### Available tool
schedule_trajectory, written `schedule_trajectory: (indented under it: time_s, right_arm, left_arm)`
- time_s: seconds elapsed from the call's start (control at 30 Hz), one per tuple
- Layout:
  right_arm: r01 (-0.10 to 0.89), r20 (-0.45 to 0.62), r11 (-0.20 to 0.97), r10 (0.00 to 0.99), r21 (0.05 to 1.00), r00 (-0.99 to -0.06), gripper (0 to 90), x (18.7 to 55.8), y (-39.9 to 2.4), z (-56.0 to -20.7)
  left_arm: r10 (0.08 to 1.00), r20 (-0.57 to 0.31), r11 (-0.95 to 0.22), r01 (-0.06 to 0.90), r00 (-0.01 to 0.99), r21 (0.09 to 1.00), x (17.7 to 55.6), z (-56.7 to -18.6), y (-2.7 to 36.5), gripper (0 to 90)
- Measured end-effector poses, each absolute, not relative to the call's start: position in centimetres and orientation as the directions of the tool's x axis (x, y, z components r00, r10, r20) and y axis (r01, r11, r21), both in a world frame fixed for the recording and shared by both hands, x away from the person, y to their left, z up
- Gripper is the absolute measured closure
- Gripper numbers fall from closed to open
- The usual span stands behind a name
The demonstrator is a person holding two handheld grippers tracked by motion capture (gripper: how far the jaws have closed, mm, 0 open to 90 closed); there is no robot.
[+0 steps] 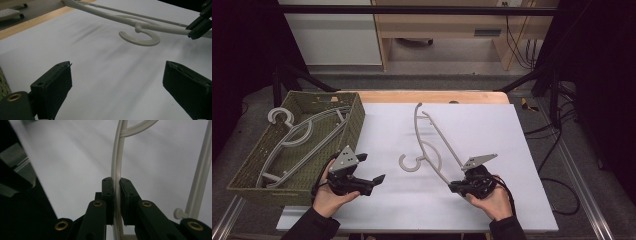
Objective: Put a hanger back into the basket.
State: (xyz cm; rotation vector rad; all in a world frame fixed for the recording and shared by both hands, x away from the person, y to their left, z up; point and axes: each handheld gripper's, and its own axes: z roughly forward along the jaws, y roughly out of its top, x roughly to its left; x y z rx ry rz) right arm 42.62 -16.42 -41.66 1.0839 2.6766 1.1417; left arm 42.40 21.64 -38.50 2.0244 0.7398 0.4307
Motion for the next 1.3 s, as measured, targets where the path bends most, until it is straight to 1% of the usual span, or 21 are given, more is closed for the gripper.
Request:
schedule_trajectory:
  time_s: [0.2, 0.3, 0.53, 0.6, 0.9, 0.97, 1.0, 1.2, 1.3]
  right_arm:
    - [0.527, 0.253, 0.524, 0.506, 0.669, -0.824, 83.0, 42.7, -17.2, -40.3]
    - [0.51, 0.271, 0.538, 0.462, 0.671, -0.844, 82.9, 42.8, -17.3, -40.0]
    - [0.468, 0.305, 0.577, 0.361, 0.67, -0.881, 82.9, 42.4, -17.2, -39.7]
    - [0.459, 0.318, 0.585, 0.333, 0.669, -0.888, 82.9, 42.2, -17.2, -39.7]
    - [0.446, 0.348, 0.612, 0.281, 0.653, -0.894, 82.9, 41.8, -17.1, -39.7]
    - [0.444, 0.349, 0.609, 0.276, 0.657, -0.896, 82.9, 41.8, -17.0, -39.7]
    - [0.447, 0.354, 0.61, 0.275, 0.655, -0.894, 82.9, 41.8, -16.9, -39.7]
    - [0.434, 0.355, 0.624, 0.256, 0.65, -0.899, 82.9, 41.7, -16.7, -39.8]
    - [0.433, 0.359, 0.634, 0.251, 0.641, -0.899, 82.9, 41.6, -16.6, -39.8]
  left_arm:
    - [0.607, 0.072, -0.459, 0.276, 0.791, 0.845, 42.0, -37.6, 21.6, 7.9]
    - [0.584, 0.1, -0.48, 0.243, 0.806, 0.843, 41.9, -37.3, 21.4, 7.6]
    - [0.502, 0.214, -0.599, 0.159, 0.838, 0.785, 42.0, -36.9, 20.4, 5.9]
    - [0.48, 0.231, -0.622, 0.143, 0.846, 0.77, 42.1, -36.9, 20.1, 5.9]
    - [0.384, 0.352, -0.728, 0.046, 0.854, 0.684, 42.5, -37.6, 18.7, 6.8]
    - [0.369, 0.391, -0.755, 0.026, 0.843, 0.655, 42.6, -37.8, 18.3, 7.5]
    - [0.353, 0.419, -0.777, 0.013, 0.837, 0.629, 42.7, -37.7, 18.2, 8.2]
    - [0.302, 0.465, -0.813, -0.031, 0.832, 0.582, 43.4, -38.1, 17.0, 13.9]
    - [0.264, 0.495, -0.828, -0.069, 0.828, 0.557, 43.7, -38.3, 16.4, 16.5]
